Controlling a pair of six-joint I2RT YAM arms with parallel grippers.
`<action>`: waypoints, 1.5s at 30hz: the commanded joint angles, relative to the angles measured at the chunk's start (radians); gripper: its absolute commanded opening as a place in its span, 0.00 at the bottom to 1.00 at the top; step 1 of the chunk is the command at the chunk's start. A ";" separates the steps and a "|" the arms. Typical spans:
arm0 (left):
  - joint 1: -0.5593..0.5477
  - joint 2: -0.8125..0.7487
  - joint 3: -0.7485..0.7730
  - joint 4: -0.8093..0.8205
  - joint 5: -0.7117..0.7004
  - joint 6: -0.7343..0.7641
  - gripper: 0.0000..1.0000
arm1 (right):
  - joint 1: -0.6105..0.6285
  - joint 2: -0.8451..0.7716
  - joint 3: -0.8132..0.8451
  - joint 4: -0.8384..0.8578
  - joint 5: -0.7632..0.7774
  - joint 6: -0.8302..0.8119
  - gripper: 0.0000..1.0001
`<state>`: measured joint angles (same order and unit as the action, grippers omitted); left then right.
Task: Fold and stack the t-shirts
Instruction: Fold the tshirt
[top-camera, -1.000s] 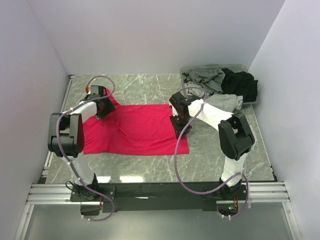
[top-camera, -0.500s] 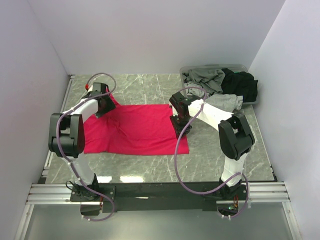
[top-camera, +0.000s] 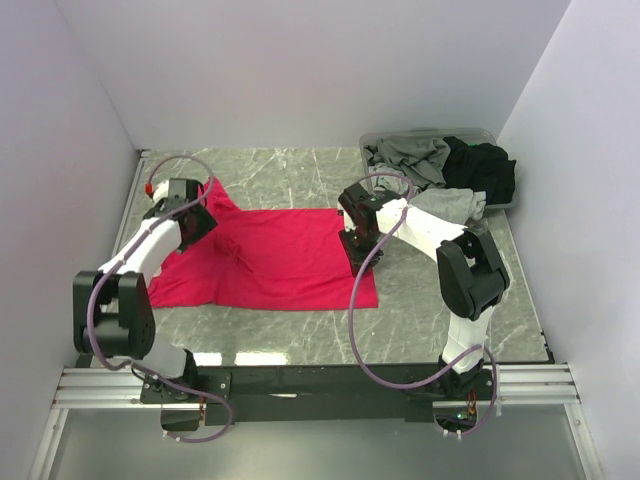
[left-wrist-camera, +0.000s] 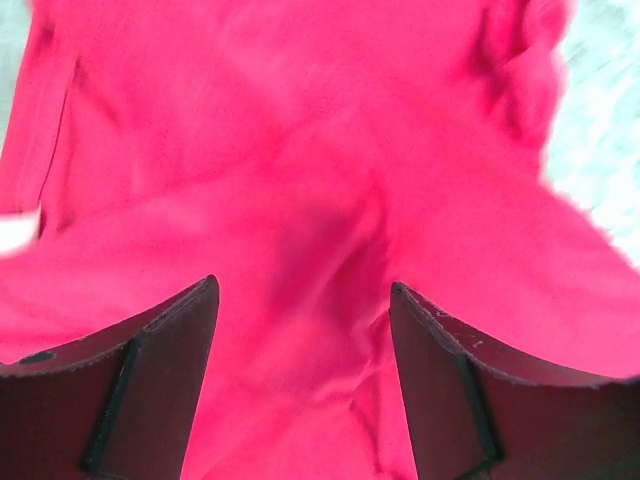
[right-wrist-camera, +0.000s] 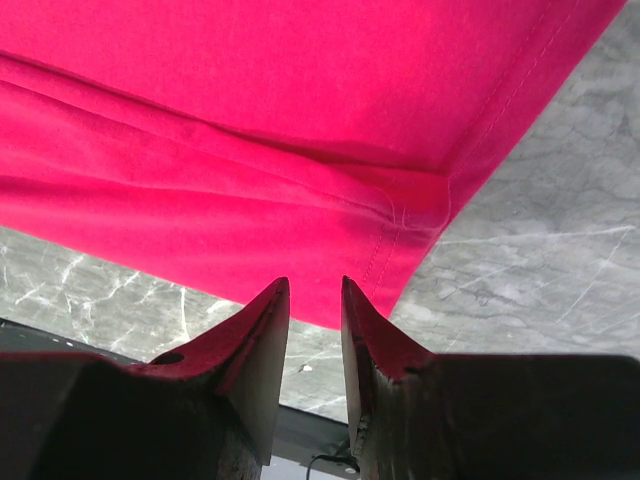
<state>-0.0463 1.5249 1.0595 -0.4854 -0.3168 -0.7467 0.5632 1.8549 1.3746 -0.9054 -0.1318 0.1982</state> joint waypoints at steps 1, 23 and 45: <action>0.003 -0.068 -0.094 -0.032 0.021 -0.068 0.75 | 0.007 0.010 0.040 0.034 0.005 -0.023 0.35; 0.304 -0.160 -0.475 0.105 0.140 -0.037 0.77 | 0.010 0.069 -0.088 0.094 0.069 0.017 0.34; 0.347 -0.342 -0.297 -0.044 0.053 -0.074 0.78 | 0.043 -0.011 0.027 -0.027 0.126 0.023 0.35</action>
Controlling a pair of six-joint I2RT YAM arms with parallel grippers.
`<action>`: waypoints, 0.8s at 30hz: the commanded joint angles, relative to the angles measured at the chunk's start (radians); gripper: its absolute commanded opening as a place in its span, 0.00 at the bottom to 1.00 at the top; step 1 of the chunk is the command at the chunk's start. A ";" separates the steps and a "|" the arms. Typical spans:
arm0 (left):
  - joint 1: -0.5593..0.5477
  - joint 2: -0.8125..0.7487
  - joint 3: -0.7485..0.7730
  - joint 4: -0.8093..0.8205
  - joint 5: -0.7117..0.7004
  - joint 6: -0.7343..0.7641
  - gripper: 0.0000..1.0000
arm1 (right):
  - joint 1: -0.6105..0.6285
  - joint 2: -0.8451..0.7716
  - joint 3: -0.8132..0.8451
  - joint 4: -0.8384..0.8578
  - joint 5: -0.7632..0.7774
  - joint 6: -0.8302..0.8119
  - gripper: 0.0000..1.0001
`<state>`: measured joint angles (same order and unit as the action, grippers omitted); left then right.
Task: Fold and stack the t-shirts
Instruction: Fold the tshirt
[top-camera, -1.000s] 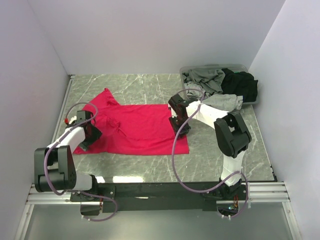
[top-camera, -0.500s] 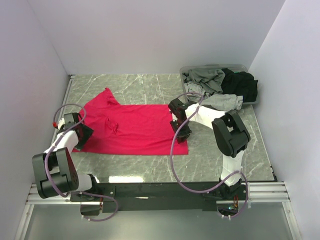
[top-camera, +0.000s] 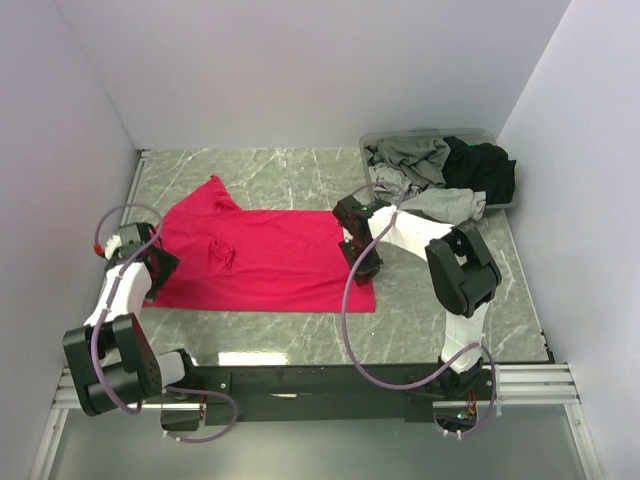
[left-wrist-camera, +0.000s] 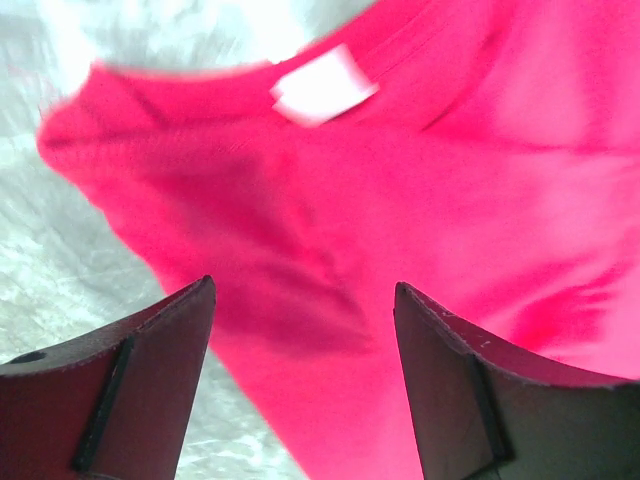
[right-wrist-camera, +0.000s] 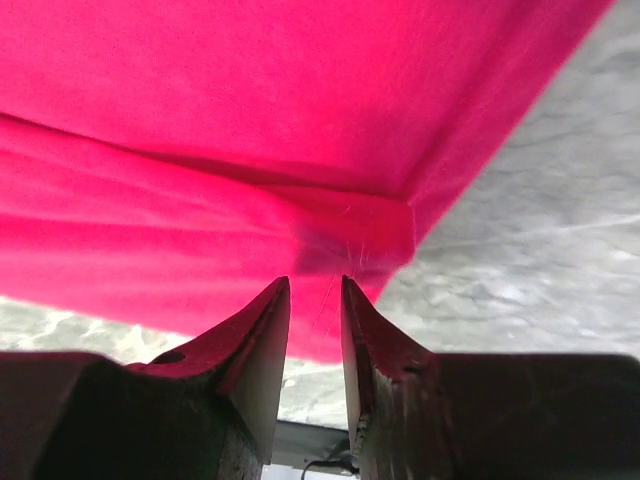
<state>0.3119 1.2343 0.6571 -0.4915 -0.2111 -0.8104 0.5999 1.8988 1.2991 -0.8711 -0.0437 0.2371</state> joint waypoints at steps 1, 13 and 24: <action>-0.019 -0.058 0.124 -0.047 -0.062 -0.015 0.78 | 0.008 -0.070 0.123 -0.072 0.038 -0.021 0.35; -0.198 0.125 0.285 0.106 0.100 0.066 0.79 | 0.008 -0.027 0.155 0.006 -0.097 0.010 0.35; -0.185 0.304 0.280 0.176 0.188 0.143 0.79 | 0.006 0.098 0.180 0.046 -0.098 0.044 0.35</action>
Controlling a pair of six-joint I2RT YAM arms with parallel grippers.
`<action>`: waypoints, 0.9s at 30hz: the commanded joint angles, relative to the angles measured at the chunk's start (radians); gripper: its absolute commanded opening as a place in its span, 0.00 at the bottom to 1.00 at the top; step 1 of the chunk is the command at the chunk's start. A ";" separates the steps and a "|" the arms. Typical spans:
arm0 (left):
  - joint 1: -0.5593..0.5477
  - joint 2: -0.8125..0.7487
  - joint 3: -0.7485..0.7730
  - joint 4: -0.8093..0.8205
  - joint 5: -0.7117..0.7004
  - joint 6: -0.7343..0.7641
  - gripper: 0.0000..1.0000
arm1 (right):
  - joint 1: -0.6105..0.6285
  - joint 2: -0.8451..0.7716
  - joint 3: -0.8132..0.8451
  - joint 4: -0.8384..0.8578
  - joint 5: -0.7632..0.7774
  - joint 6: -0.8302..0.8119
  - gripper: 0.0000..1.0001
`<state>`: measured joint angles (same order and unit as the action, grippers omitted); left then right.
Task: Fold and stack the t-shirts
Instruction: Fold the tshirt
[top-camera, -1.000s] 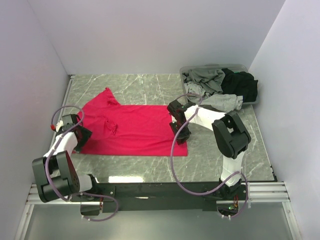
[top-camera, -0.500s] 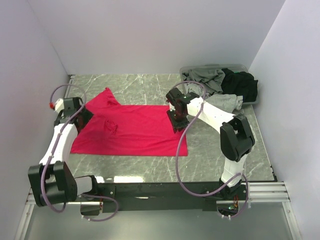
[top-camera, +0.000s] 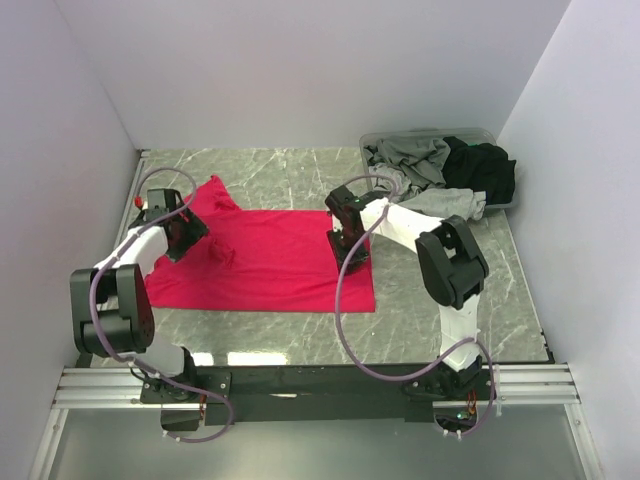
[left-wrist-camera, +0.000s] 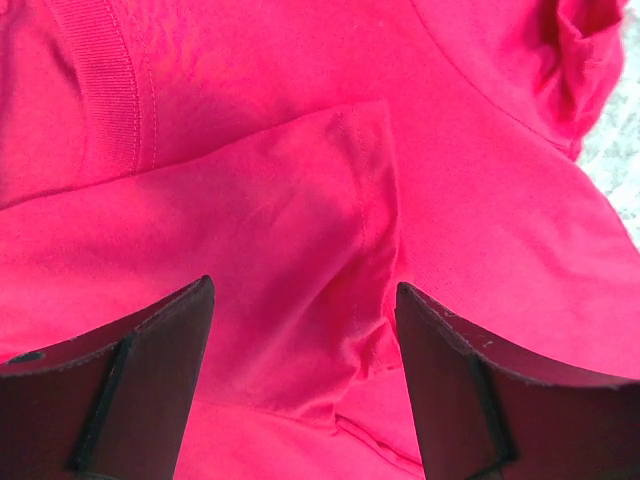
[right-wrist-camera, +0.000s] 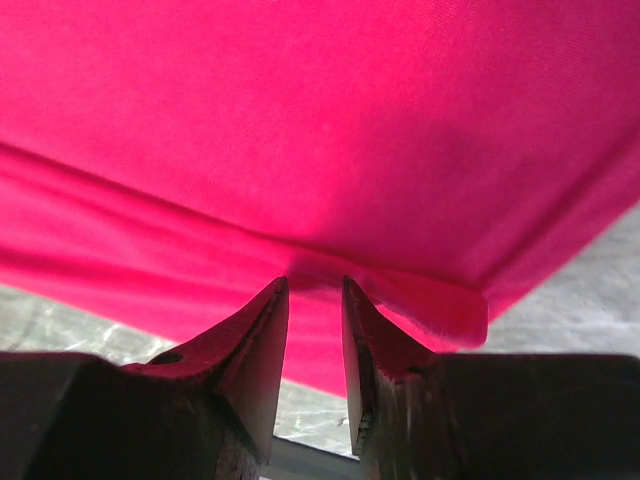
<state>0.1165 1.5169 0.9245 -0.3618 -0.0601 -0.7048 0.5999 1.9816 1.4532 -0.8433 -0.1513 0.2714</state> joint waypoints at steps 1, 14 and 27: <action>0.012 0.031 0.008 0.041 0.029 0.034 0.79 | 0.008 0.020 0.022 0.013 0.018 0.009 0.35; 0.109 -0.004 -0.130 -0.065 -0.021 -0.044 0.79 | 0.031 0.008 -0.112 0.012 0.016 0.026 0.35; 0.176 -0.139 -0.274 -0.152 -0.066 -0.130 0.82 | 0.116 -0.092 -0.273 0.021 -0.025 0.104 0.35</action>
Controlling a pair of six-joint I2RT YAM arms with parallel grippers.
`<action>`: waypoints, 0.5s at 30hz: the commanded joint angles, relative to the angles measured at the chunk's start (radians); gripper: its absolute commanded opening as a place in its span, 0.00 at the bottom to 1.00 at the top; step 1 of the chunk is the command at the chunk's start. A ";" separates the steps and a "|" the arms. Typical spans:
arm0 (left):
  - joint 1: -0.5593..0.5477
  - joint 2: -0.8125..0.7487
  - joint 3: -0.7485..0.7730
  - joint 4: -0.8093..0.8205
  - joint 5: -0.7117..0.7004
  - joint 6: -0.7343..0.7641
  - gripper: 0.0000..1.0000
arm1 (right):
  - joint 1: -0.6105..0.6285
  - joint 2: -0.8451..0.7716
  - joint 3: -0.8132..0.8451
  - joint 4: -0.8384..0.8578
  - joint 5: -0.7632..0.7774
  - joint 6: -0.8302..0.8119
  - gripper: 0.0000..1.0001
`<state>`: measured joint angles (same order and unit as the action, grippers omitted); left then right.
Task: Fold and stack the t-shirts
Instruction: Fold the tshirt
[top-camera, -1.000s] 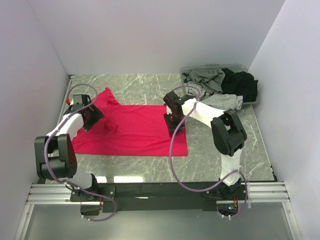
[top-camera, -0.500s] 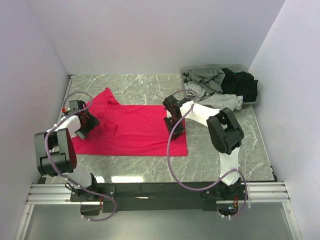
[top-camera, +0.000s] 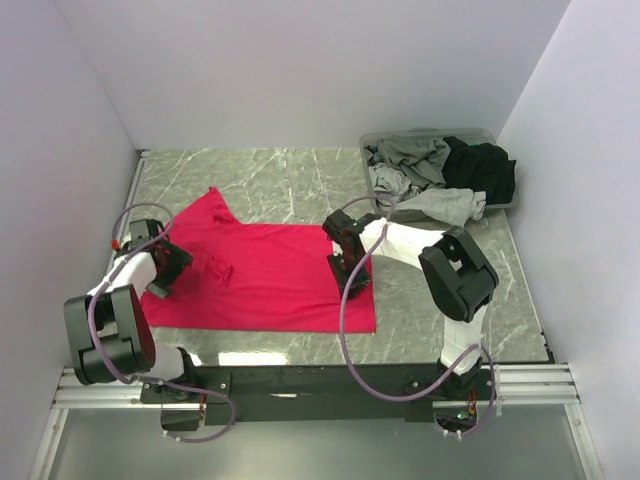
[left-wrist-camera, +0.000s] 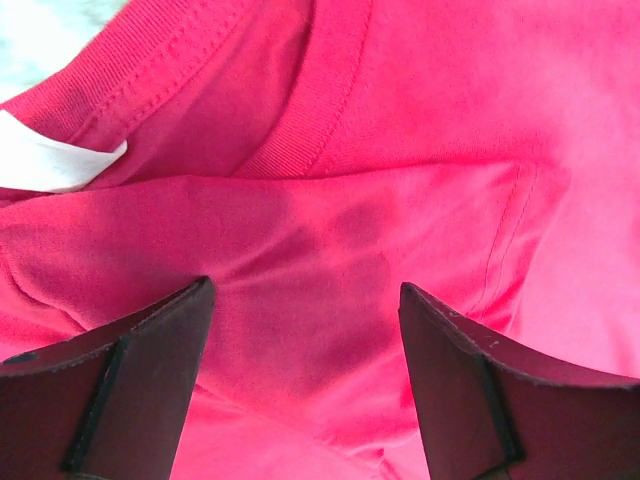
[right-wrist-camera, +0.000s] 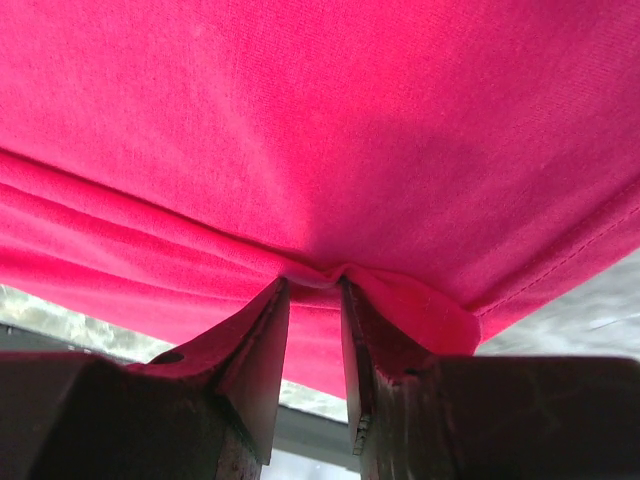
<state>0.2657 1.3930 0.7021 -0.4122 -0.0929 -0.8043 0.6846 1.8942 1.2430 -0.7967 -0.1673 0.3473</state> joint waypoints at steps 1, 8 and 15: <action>0.033 -0.032 -0.070 -0.106 -0.034 -0.033 0.83 | 0.041 -0.010 -0.074 -0.024 -0.011 0.033 0.35; 0.066 -0.100 -0.105 -0.151 -0.041 -0.076 0.86 | 0.093 -0.056 -0.137 -0.019 -0.018 0.065 0.35; 0.069 -0.124 -0.099 -0.194 -0.067 -0.116 0.89 | 0.132 -0.083 -0.166 -0.021 -0.018 0.088 0.35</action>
<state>0.3271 1.2762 0.6285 -0.5121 -0.1276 -0.8894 0.7937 1.8153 1.1202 -0.8009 -0.2092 0.4171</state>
